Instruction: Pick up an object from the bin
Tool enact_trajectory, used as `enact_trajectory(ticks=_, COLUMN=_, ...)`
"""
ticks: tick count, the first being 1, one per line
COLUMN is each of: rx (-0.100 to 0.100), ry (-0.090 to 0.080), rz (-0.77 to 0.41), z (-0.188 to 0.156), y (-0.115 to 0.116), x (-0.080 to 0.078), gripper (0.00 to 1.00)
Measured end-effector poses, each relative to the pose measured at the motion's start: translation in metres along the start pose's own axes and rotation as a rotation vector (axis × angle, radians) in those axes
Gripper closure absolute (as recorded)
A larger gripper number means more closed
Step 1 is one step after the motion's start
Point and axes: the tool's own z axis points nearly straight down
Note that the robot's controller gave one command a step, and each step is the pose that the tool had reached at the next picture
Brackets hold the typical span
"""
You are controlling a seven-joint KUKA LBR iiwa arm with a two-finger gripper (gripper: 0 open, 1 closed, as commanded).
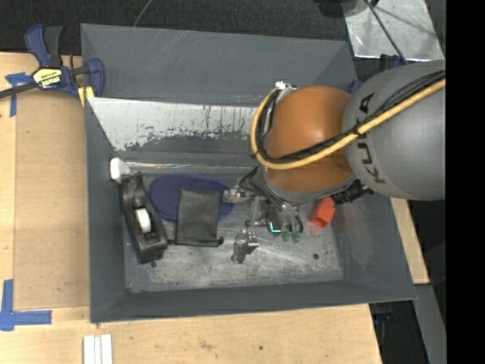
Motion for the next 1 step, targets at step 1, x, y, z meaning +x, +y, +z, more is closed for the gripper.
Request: enact_trajectory(ticks=1, rx=-0.002, ry=-0.010, rz=0.124, z=0.0808, y=-0.0062, x=-0.0514, gripper=0.00)
